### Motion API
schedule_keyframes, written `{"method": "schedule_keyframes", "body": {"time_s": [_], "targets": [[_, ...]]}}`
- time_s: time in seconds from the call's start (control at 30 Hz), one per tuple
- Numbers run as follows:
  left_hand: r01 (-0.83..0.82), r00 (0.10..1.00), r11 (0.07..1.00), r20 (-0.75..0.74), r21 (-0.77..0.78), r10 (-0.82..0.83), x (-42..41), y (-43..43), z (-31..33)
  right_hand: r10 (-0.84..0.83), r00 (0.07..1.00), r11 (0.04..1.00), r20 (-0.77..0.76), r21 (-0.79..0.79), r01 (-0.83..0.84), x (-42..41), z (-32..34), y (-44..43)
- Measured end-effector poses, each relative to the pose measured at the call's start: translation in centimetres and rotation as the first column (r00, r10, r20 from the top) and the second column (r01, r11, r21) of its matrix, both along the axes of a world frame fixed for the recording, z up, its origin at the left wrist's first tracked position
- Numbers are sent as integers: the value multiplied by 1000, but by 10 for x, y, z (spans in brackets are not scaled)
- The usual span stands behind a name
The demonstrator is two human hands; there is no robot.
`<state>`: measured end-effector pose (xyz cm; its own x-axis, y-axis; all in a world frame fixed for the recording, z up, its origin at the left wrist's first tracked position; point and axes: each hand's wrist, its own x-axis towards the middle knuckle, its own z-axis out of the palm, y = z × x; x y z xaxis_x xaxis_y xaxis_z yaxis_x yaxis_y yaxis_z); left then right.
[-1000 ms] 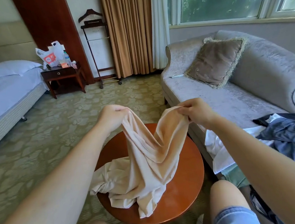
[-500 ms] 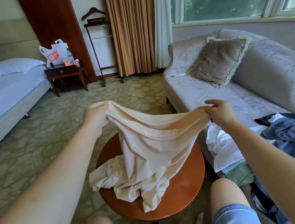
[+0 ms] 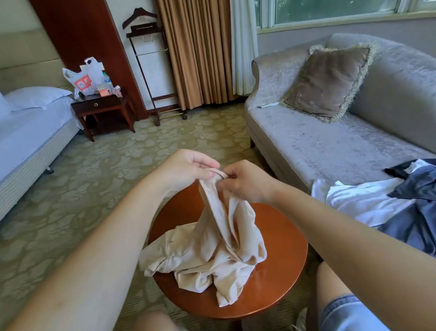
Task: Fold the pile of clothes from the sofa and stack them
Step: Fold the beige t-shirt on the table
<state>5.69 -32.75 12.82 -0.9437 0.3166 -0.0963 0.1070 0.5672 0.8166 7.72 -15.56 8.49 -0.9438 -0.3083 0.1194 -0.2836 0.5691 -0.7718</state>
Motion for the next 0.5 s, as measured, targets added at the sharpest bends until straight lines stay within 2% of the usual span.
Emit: {"method": "schedule_keyframes", "body": {"time_s": [0.23,0.37,0.43,0.47,0.5], "targets": [[-34,998,958,-65,-284,16,2,-19,-16,-34,993,991,110,-123,48,-3,-1,10],[-6,999,985,-46,-170,-2,7,-13,-12,-88,987,984,133,-145,107,-7,-2,17],[-47,998,993,-52,-109,42,7,-14,-9,-101,987,979,125,-166,121,-8,0,21],[-95,994,991,-60,-89,90,5,-17,-9,-128,986,985,105,-100,139,-10,-1,26],[-156,986,984,-67,-85,151,3,-23,-10,-166,984,985,71,56,163,-13,0,32]]}}
